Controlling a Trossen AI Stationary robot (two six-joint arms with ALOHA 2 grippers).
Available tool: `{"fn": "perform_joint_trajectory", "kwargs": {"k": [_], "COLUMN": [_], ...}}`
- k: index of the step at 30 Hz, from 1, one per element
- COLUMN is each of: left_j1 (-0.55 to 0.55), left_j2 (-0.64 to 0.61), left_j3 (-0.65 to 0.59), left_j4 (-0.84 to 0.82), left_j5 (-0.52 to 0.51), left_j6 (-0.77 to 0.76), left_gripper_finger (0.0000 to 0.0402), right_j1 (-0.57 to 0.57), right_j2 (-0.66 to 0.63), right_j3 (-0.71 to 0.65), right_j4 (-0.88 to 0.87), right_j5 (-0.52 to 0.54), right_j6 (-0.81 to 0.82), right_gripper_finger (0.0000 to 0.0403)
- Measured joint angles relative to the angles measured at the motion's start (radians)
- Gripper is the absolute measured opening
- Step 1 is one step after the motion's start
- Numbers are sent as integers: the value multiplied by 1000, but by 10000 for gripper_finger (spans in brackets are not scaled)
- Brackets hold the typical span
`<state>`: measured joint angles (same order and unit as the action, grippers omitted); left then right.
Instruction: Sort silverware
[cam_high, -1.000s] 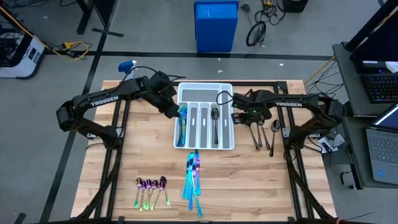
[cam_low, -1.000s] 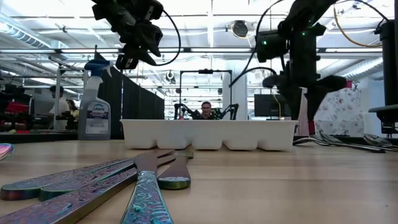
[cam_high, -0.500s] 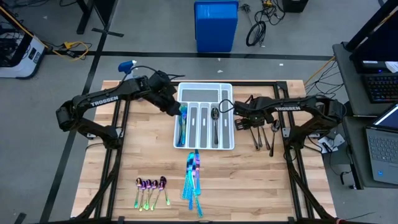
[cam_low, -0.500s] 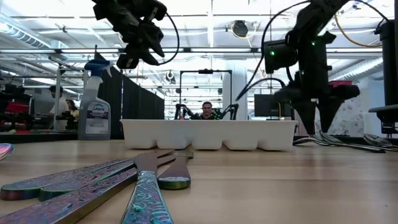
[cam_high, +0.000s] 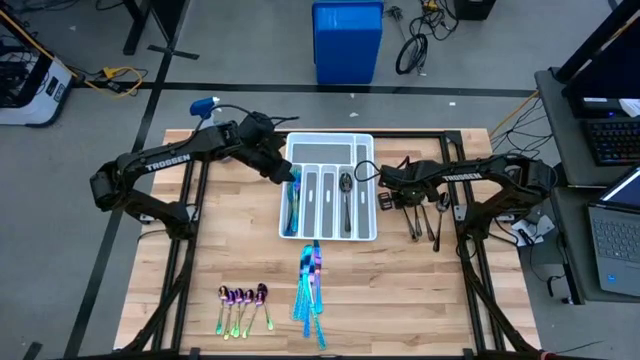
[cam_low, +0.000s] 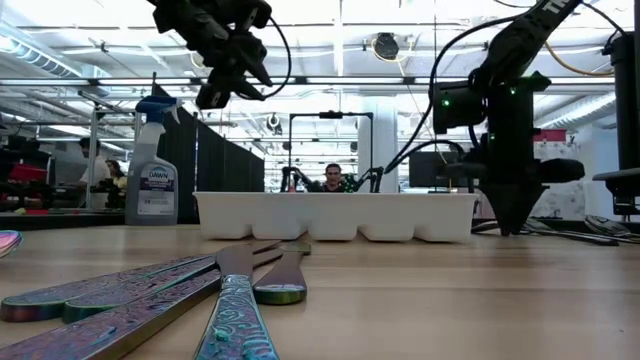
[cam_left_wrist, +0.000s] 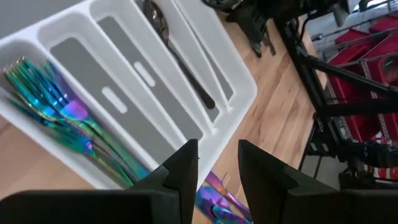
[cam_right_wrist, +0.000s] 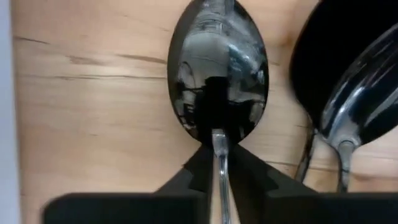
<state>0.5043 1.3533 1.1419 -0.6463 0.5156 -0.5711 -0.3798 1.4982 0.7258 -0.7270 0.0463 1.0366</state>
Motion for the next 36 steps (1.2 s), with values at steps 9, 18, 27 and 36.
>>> {"fn": "perform_joint_trajectory", "kwargs": {"k": [9,18,27,36], "left_j1": [0,-1,-1,-1], "left_j2": [0,0,0,0], "left_j3": [0,0,0,0], "left_j4": [19,38,92,87], "left_j5": [0,0,2,7], "left_j6": [-1,0,0,0], "left_gripper_finger": [99,99,99,99], "right_j1": [1,-18,-40,-39], "right_j2": [-34,-135,-16,134], "right_j3": [63,190,190,189], "right_j4": [36,168,475,673], "right_j5": [-218,-231,-236,-343], "right_j6": [34,89,160,226], "right_gripper_finger": [4,2,1,0]}}
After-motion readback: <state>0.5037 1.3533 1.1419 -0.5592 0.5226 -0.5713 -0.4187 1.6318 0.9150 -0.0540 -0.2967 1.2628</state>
